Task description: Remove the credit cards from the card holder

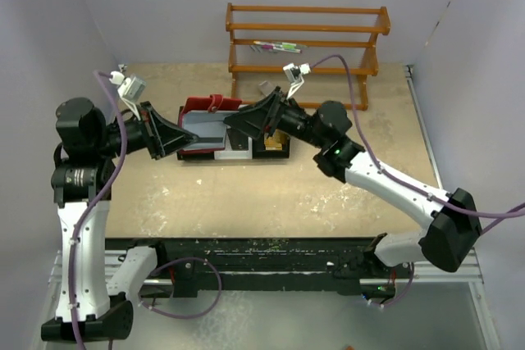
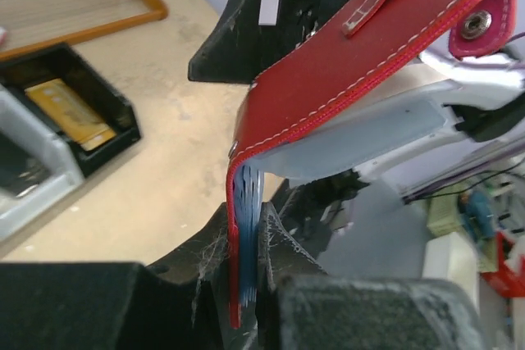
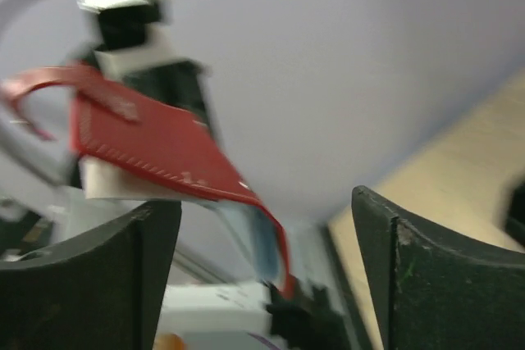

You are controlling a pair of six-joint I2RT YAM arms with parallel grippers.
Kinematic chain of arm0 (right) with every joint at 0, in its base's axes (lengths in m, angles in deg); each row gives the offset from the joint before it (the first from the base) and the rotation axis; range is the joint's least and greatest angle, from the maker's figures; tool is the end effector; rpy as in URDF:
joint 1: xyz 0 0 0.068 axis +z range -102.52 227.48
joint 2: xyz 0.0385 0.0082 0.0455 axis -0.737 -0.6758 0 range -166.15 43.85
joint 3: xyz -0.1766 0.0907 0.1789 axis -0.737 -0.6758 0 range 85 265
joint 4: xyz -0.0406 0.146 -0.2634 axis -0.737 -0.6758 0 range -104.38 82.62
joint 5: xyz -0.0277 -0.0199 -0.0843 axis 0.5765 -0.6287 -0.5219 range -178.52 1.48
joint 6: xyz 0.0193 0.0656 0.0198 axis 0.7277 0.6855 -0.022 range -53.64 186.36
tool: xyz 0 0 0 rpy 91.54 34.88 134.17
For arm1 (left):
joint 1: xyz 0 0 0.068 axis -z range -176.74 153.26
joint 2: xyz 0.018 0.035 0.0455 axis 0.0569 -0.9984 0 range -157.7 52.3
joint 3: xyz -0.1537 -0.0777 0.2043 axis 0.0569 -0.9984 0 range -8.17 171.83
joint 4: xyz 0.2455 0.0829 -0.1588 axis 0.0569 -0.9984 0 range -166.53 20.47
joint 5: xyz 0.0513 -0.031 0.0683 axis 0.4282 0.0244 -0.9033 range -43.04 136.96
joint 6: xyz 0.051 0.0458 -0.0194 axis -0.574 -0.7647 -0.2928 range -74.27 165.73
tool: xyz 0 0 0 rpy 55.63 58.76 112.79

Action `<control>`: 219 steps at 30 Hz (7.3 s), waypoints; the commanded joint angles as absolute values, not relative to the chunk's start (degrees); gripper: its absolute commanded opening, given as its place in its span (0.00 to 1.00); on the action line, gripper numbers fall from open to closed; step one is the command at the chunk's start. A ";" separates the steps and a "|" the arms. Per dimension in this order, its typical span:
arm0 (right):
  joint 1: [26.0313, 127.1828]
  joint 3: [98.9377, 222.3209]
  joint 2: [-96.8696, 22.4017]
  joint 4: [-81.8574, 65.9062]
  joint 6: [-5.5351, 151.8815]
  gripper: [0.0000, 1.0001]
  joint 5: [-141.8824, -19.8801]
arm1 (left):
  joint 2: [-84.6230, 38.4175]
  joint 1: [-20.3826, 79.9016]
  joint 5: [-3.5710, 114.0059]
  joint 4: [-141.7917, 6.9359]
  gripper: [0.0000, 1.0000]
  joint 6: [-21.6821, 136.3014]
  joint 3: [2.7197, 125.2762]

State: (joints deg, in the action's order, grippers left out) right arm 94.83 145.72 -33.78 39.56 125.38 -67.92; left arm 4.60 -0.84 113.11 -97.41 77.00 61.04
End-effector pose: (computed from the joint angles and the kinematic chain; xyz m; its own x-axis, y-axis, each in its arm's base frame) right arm 0.2362 0.2868 0.4035 -0.5926 0.5411 -0.5966 -0.7514 -0.1046 0.6515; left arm 0.1943 -0.0398 0.4557 -0.5502 -0.2498 -0.7968 0.6928 0.3961 -0.6026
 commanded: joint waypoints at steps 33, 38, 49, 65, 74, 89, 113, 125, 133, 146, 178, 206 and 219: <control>107.34 159.90 -44.73 15.05 71.70 1.00 -80.17 | -21.77 3.05 77.56 -151.77 0.01 17.35 81.17; 110.27 159.87 -46.82 17.20 73.12 0.99 -81.10 | -21.73 3.30 78.40 -150.98 0.00 18.90 81.52; 120.00 164.53 -53.56 18.13 67.24 1.00 -108.42 | -21.24 3.52 78.53 -150.55 0.00 21.56 81.72; 122.10 170.80 -58.19 11.57 60.02 0.78 -127.72 | -20.87 3.52 80.85 -152.67 0.00 20.40 83.90; 121.80 167.18 -54.18 12.93 58.21 0.70 -127.68 | -20.65 3.52 82.34 -153.03 0.00 19.86 84.18; 118.85 166.22 -50.11 8.00 61.52 0.67 -119.57 | -19.91 3.52 84.75 -153.47 0.00 18.94 84.51; 118.86 172.04 -54.47 2.02 61.41 0.89 -121.78 | -19.80 3.52 85.72 -153.43 0.00 19.26 84.79; 118.85 169.71 -51.61 4.88 60.52 0.70 -125.78 | -19.94 3.52 86.60 -153.64 0.00 19.11 85.06; 117.02 171.29 -47.30 0.99 65.87 0.34 -106.92 | -19.36 3.52 87.32 -154.56 0.00 17.32 84.90; 111.57 170.73 -43.96 -4.04 75.75 0.00 -93.46 | -16.07 3.52 91.96 -149.13 0.45 20.12 84.19; 105.92 165.93 -26.62 3.06 100.71 0.00 -79.12 | 6.76 3.56 119.98 -90.01 0.72 74.84 62.04; 96.22 153.61 -25.16 18.43 118.41 0.00 -58.29 | 5.64 3.49 131.23 -85.99 0.18 85.00 59.48; 96.17 149.45 -21.02 25.07 122.35 0.00 -60.63 | 6.02 3.48 127.19 -76.29 0.44 95.62 51.41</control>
